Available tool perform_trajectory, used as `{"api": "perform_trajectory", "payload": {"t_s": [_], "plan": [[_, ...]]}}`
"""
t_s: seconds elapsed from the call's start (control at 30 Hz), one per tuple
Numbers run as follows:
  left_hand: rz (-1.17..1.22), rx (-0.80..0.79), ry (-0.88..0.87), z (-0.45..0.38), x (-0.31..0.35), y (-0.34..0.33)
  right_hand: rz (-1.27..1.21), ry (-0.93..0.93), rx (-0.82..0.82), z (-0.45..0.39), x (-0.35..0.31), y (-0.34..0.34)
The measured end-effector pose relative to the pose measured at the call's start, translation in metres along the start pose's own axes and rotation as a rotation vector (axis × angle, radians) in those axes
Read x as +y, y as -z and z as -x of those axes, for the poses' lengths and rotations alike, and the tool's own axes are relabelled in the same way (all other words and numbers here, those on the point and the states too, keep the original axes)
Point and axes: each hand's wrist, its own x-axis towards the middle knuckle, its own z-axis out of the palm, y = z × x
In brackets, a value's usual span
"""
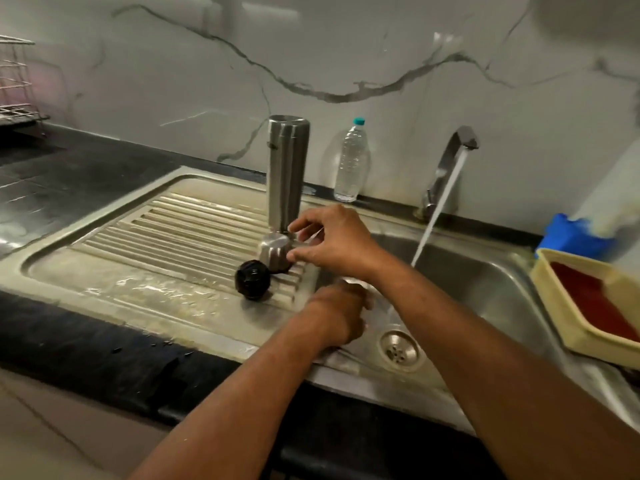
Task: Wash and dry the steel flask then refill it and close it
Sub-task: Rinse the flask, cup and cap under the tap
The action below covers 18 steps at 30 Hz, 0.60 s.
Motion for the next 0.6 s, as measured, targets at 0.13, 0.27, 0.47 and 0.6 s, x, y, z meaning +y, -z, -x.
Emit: {"api": "perform_trajectory", "payload": {"t_s": [0.13,0.27,0.47,0.6], "plan": [[0.046,0.069,-0.022,0.0,0.013,0.015,-0.023,-0.125,0.156,0.023,0.053,0.046],[-0.035,0.124,-0.023,-0.013,0.017,0.017,-0.128,-0.356,0.312,0.049,0.119,0.072],[0.101,0.129,0.031,-0.052,0.031,0.014,-0.489,-0.684,0.528,0.06,0.177,0.072],[0.346,0.257,0.097,-0.102,0.045,0.011,-0.782,-0.717,0.625,0.05,0.193,0.057]]}}
